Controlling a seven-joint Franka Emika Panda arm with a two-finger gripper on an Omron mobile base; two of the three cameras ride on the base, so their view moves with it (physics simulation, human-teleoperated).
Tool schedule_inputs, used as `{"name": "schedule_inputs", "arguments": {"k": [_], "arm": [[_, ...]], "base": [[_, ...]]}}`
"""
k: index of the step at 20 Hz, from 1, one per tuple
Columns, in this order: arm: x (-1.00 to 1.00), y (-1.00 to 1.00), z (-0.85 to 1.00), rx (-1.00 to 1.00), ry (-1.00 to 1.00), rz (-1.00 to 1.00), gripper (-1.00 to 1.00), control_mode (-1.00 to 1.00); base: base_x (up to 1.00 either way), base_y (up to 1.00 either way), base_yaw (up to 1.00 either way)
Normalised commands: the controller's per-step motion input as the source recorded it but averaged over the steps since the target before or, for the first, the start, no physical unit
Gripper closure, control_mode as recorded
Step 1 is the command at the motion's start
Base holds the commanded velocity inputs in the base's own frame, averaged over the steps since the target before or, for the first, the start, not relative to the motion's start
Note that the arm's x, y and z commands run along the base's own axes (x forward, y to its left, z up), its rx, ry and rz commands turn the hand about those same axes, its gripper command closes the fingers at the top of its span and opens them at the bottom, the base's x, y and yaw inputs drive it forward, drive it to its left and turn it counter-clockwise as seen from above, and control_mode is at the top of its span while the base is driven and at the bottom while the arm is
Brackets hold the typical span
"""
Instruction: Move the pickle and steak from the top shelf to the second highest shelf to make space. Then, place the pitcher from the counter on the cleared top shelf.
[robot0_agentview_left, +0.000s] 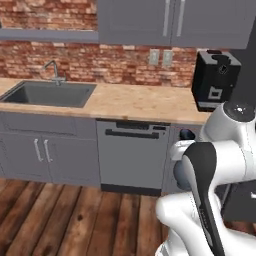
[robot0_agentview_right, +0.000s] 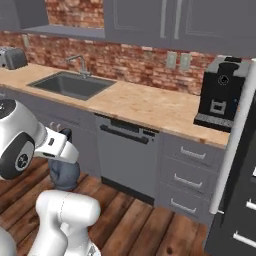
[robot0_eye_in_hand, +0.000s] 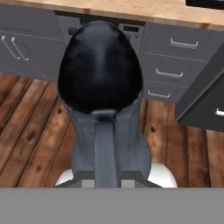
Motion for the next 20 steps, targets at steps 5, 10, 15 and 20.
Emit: {"name": "schedule_inputs", "arguments": {"k": [5,10,15,20], "arm": [[0.0,0.0,0.0,0.0,0.0,0.0,1.0,1.0],[0.0,0.0,0.0,0.0,0.0,0.0,1.0,1.0],[0.0,0.0,0.0,0.0,0.0,0.0,1.0,1.0],[0.0,0.0,0.0,0.0,0.0,0.0,1.0,1.0]], "base": [[-0.94,-0.69,-0.36],[-0.61,-0.71,-0.48],[-0.08,-0.7,-0.48],[0.13,-0.68,-0.39]]}}
